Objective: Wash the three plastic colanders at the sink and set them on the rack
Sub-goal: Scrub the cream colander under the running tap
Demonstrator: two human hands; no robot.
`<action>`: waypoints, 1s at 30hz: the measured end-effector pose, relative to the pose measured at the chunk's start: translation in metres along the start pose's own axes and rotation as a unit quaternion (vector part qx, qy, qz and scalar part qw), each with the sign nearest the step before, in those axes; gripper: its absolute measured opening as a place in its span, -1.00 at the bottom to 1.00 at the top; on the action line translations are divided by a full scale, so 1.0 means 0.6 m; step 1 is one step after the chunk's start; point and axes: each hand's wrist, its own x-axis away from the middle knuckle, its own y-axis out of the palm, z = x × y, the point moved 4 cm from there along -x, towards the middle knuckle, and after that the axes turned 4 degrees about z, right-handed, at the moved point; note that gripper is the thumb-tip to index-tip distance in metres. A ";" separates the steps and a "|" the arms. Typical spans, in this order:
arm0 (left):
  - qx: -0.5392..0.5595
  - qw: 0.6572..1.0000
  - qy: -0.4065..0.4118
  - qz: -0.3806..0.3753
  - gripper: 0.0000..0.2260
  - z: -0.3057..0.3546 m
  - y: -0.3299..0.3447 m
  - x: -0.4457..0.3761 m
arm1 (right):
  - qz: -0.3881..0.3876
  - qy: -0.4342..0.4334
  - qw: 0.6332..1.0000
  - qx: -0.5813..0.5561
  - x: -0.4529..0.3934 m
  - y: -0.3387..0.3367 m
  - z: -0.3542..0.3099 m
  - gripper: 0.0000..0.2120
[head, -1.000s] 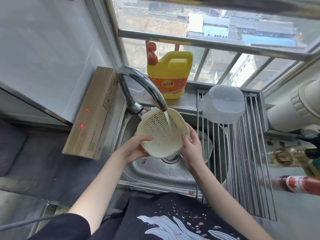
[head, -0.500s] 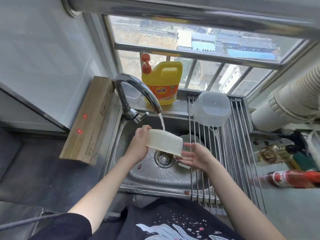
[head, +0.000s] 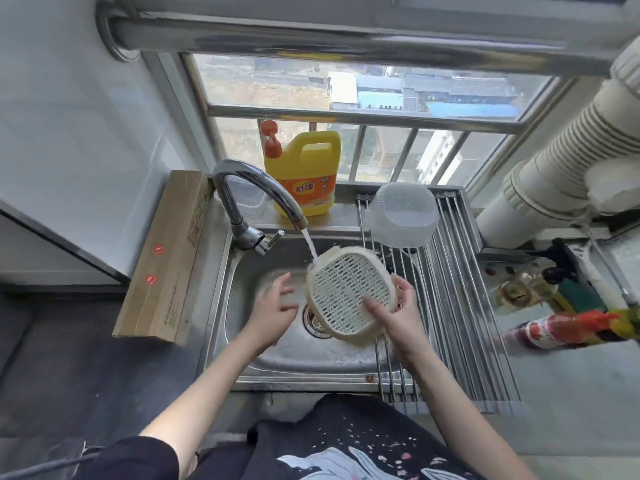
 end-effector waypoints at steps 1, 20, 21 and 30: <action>0.039 0.998 -0.026 -0.028 -0.33 0.002 0.008 0.001 | 0.009 -0.041 0.998 0.040 0.005 -0.005 -0.010 -0.01; -0.040 0.996 0.009 -0.077 0.00 -0.008 0.009 0.008 | -0.030 -0.342 0.863 0.370 0.052 -0.001 -0.060 -0.13; -0.047 0.996 0.013 -0.081 -0.01 -0.006 0.011 0.005 | -0.039 -0.325 0.867 0.377 0.045 -0.004 -0.059 -0.11; -0.034 0.994 0.029 -0.101 -0.07 0.023 0.026 -0.005 | -0.051 -0.274 0.894 0.352 0.028 -0.007 -0.059 -0.10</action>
